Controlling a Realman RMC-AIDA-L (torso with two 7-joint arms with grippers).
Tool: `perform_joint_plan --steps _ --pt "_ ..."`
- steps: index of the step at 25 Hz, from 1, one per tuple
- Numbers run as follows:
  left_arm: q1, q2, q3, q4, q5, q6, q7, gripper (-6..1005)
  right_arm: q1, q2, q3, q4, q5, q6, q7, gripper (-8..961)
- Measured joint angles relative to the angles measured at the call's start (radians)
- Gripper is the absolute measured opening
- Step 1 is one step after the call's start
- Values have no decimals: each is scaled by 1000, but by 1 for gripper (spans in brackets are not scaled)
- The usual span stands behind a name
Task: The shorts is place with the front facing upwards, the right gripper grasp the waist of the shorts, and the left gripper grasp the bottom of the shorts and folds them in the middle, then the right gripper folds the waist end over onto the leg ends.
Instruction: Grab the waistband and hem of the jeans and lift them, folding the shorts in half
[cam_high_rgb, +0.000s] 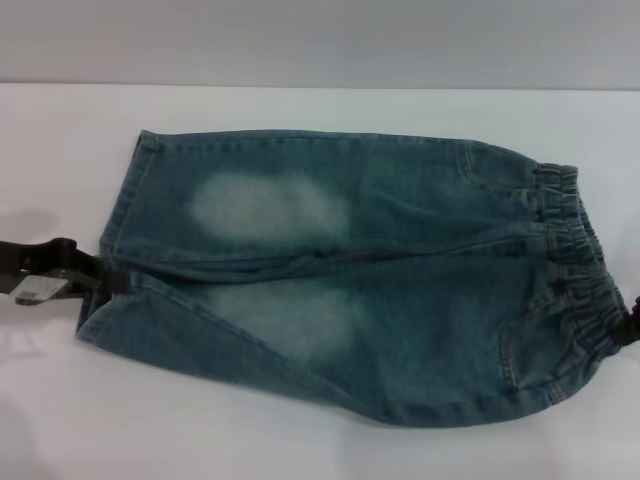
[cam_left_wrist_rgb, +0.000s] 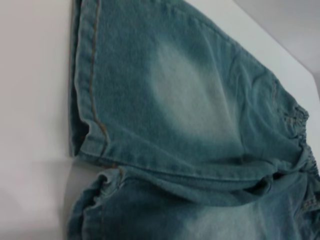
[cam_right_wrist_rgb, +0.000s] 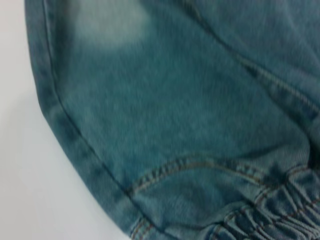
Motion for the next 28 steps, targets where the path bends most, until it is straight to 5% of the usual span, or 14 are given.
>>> perform_joint_plan --steps 6,13,21,28 --pt "-4 9 -56 3 -1 1 0 35 -64 -37 61 1 181 -10 0 2" --pt "-23 22 -206 5 -7 -8 1 34 -156 -42 247 25 387 -2 0 3" --pt "-42 13 -251 5 -104 -111 25 34 -272 -11 300 118 655 107 -54 2" --pt "-68 -12 -244 6 -111 -163 60 34 -272 31 314 233 704 264 -149 2"
